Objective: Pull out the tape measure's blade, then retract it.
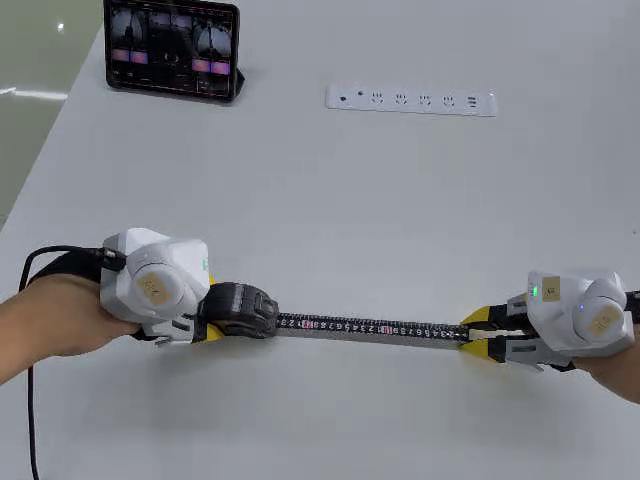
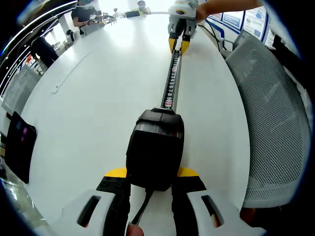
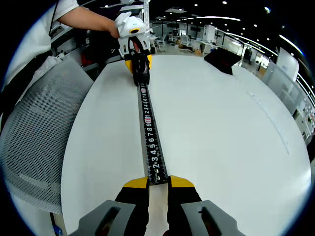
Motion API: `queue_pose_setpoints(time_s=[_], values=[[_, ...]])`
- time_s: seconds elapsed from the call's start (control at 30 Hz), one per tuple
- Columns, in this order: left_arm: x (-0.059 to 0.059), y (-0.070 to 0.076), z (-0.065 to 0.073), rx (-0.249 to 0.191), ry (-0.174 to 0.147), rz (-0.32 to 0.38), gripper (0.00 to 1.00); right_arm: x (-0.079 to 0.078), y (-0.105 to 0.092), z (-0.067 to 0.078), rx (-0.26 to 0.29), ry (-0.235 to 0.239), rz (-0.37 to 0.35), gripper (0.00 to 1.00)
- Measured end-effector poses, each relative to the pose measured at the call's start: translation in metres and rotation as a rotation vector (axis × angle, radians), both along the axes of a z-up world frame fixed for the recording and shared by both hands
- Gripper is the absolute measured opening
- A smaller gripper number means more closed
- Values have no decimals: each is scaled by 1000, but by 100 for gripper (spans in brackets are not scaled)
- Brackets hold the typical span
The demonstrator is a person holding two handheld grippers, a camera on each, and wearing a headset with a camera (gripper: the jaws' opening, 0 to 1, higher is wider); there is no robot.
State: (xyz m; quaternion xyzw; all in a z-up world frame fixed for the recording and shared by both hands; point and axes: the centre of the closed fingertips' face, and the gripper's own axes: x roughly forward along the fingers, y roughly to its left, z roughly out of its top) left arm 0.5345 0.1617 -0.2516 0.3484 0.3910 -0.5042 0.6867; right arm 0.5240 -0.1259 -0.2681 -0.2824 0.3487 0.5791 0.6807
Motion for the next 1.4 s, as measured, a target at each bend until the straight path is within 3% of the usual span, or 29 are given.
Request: queue_pose_setpoints(time_s=[0.63, 1.1, 1.17, 1.4], values=[[1, -2, 0, -12, 13, 33, 28, 0, -1, -1, -58, 21, 29, 11], [0, -4, 2, -18, 24, 50, 29, 0, 2, -1, -63, 27, 23, 14], [-2, -5, 3, -30, 42, 63, 32, 0, 4, 0, -65, 27, 19, 17], [-1, -8, 5, -42, 41, 63, 33, 0, 4, 1, -59, 29, 8, 19]])
